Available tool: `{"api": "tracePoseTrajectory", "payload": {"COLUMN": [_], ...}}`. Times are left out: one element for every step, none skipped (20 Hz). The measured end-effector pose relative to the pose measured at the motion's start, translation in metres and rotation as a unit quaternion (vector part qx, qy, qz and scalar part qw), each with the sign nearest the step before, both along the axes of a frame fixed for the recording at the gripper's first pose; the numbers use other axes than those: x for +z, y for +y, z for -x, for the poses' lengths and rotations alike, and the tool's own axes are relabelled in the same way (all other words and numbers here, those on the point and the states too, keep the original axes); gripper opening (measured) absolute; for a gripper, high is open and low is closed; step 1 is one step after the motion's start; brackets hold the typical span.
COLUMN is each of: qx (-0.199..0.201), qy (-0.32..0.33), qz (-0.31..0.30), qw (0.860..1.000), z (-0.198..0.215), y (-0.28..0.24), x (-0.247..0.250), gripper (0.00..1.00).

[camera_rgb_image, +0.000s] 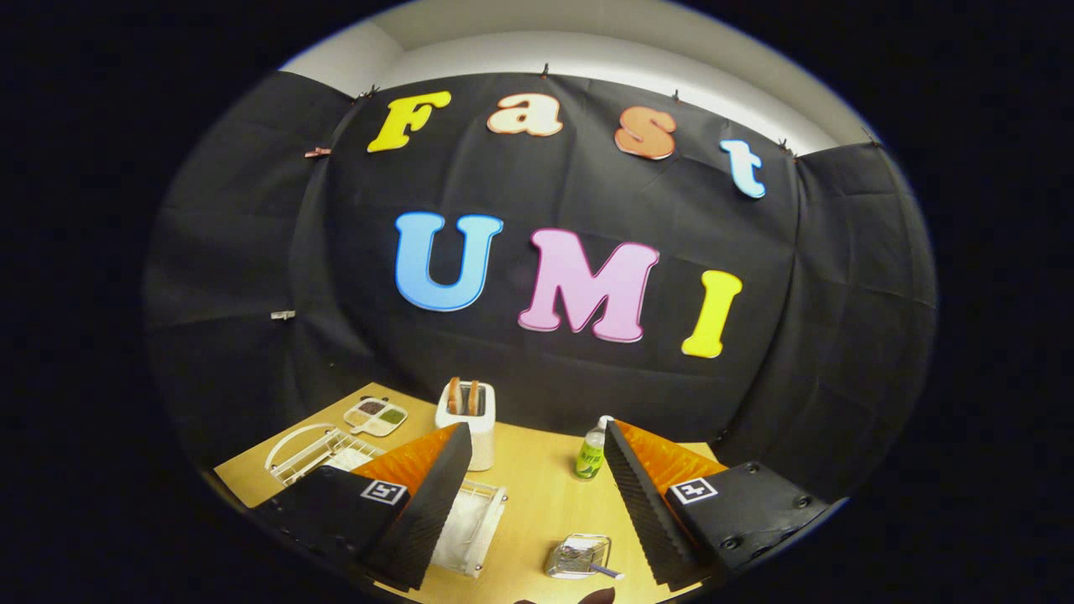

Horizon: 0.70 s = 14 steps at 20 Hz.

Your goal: Take the plate from the dish rack, then take the spoon from the basket and place it into the plate.

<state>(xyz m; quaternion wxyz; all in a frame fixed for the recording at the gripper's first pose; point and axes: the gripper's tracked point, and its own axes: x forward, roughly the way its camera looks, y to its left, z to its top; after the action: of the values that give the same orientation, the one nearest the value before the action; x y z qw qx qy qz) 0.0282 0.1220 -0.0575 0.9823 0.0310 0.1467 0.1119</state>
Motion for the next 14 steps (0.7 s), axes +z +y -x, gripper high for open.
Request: {"api": "tracePoseTrajectory", "payload": {"qx": [0.016,0.030,0.039,0.047,0.052,0.056,0.060,0.062,0.065,0.068,0.071,0.075,0.074,0.071], "qy": [0.025,0.050,0.072,0.091,0.109,0.127,0.145,0.163,0.185,0.207,0.229,0.252,0.274,0.292], "qz": [-0.003,-0.008,-0.014,-0.020,-0.022,-0.020,-0.015,-0.006,0.005,0.012,0.016,0.017,0.018,0.022], "qw": [1.000,0.998,0.997,0.995,0.992,0.990,0.988,0.985,0.981,0.976,0.971,0.965,0.959,0.954], "z": [-0.002,-0.003,-0.003,-0.004,-0.006,-0.008,-0.010,-0.013,-0.015,-0.016,-0.016,-0.013,-0.013,-0.013], "y": [0.015,0.029,0.039,0.051,0.063,0.073,0.082,0.090,0.097,0.104,0.110,0.117,0.125,0.129], "x": [-0.010,-0.018,-0.027,-0.033,-0.042,-0.051,-0.063,-0.076,-0.092,-0.107,-0.121,-0.137,-0.155,-0.169], "gripper": [0.97,0.97,0.98,0.97,0.97,0.95,0.95,0.95,0.94,0.92,0.89,0.86,0.85,0.81]}}
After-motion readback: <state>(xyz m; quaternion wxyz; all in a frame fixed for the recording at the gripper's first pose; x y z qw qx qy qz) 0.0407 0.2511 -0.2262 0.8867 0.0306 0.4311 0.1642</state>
